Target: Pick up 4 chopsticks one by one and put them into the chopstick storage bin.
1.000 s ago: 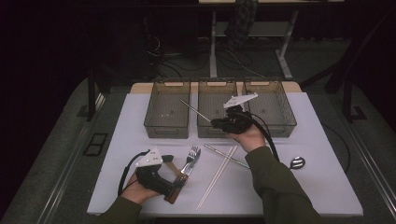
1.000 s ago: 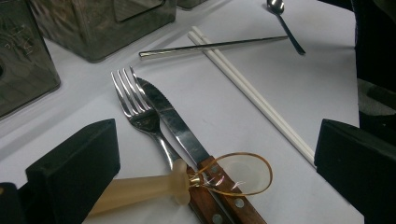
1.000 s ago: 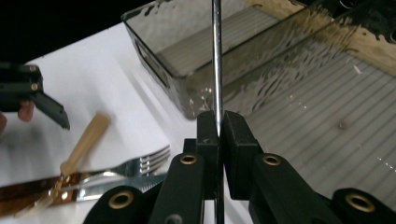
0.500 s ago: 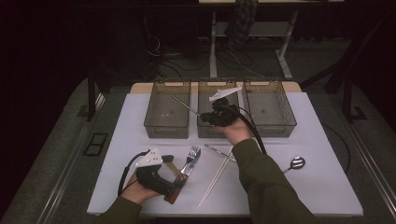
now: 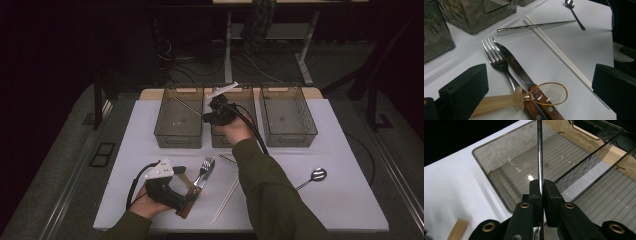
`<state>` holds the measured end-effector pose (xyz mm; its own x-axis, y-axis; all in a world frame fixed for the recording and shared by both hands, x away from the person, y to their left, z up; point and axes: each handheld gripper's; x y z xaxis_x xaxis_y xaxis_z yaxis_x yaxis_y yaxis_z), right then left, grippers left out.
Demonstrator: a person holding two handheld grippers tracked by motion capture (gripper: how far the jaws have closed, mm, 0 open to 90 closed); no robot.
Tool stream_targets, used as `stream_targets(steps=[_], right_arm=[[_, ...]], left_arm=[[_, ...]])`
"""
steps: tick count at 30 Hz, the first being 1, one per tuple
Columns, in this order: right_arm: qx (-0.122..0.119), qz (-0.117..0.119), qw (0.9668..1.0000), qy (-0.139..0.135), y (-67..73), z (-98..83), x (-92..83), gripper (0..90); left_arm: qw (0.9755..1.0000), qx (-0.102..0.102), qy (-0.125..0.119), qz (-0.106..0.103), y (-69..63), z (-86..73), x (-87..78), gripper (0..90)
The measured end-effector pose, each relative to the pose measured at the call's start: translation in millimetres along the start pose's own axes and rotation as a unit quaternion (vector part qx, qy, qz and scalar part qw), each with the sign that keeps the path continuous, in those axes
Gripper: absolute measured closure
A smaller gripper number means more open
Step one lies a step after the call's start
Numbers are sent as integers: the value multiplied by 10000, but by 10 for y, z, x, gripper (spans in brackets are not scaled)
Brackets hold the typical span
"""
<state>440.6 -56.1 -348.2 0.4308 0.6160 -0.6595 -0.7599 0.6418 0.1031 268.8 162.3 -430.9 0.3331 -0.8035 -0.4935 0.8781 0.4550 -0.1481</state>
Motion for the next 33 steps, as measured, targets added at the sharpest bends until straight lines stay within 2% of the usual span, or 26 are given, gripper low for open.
stream_targets(steps=[14, 22, 29, 33], right_arm=[[223, -356, 9988, 260, -59, 249, 347, 851], [283, -483, 9976, 418, -71, 387, 524, 851], [330, -535, 9964, 572, -58, 427, 705, 851], [278, -534, 9962, 623, -26, 463, 776, 851]], left_arm=[[10000, -8, -9, -15, 3, 7, 20, 0], [10000, 14, -2, -9, 8, 8, 23, 0], [10000, 31, 9, -26, -6, 11, 36, 0], [10000, 25, -1, -37, 3, 10, 31, 0]])
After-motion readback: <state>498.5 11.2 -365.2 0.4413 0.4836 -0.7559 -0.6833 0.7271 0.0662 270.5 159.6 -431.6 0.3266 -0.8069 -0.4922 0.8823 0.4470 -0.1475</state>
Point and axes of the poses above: each handheld gripper's, and its own axes: x roughly forward along the jaws, z roughly out of its top, y roughly to its left
